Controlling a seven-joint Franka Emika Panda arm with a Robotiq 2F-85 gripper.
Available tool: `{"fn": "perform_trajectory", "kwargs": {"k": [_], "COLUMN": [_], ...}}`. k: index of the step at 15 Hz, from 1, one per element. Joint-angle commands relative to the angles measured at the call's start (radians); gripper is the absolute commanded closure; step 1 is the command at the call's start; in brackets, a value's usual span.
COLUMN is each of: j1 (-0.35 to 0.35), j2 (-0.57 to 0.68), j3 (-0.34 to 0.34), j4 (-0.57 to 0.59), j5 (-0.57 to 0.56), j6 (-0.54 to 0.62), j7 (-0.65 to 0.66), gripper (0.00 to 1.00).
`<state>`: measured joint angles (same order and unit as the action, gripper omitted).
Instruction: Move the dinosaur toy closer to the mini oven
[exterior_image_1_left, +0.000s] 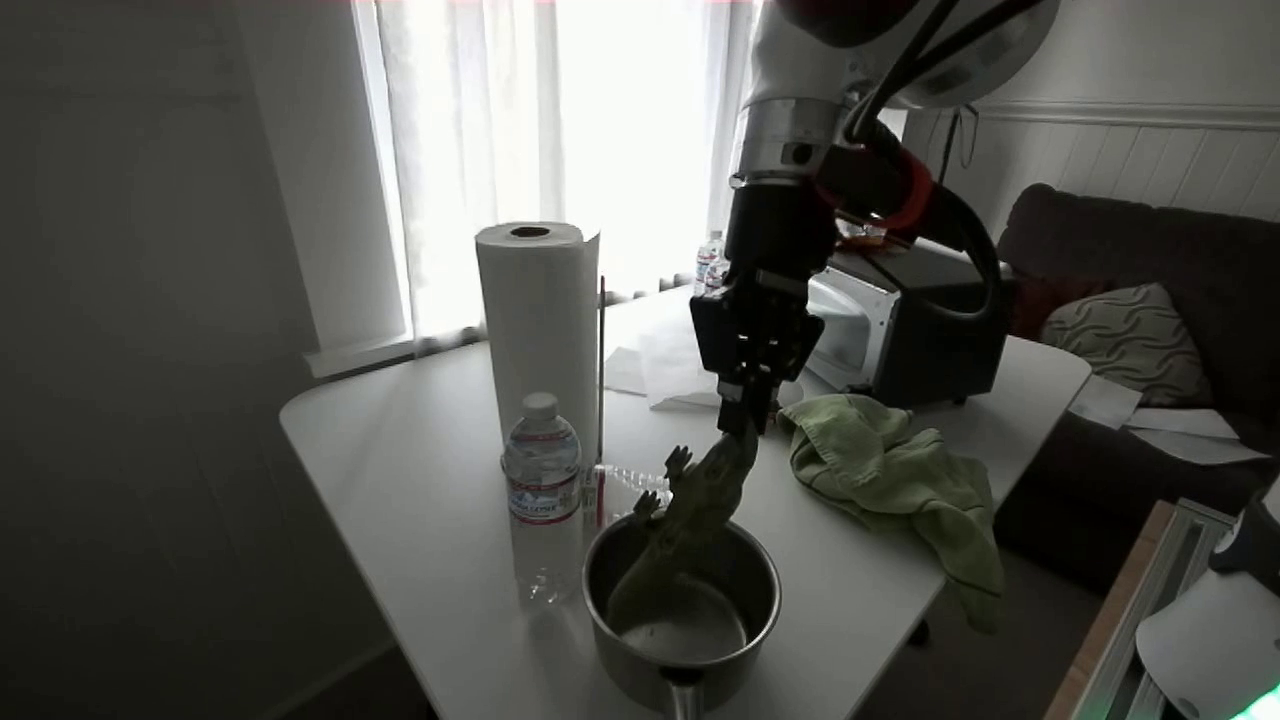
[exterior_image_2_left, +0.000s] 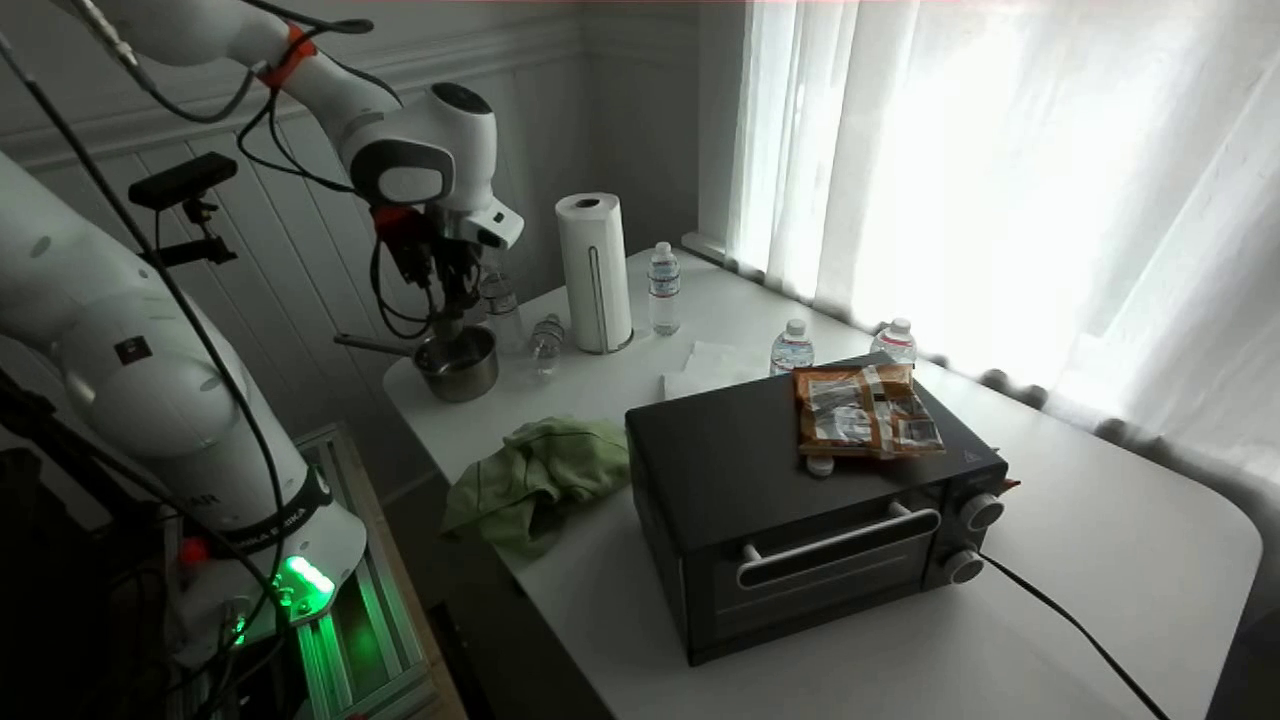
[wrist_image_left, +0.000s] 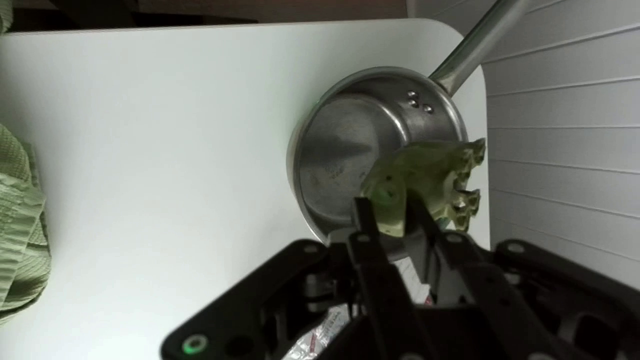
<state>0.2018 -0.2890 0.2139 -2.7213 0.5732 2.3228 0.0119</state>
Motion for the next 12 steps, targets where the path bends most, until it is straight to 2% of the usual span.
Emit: {"fn": "perform_trajectory", "kwargs": {"k": [1, 7, 12], "j1": [0.005, -0.051, -0.159], "j2": [-0.165, -0.318, -0.324], "j3": [-0.023, -0.094, -0.166], "j4": [-0.037, -0.058, -0.023], "j5": [-0.045, -0.080, -0.125], "j6": [-0.072, -0.137, -0.172], "j7": [0.086, 0.175, 0.235], "gripper": [0.95, 0.95, 0.95]}}
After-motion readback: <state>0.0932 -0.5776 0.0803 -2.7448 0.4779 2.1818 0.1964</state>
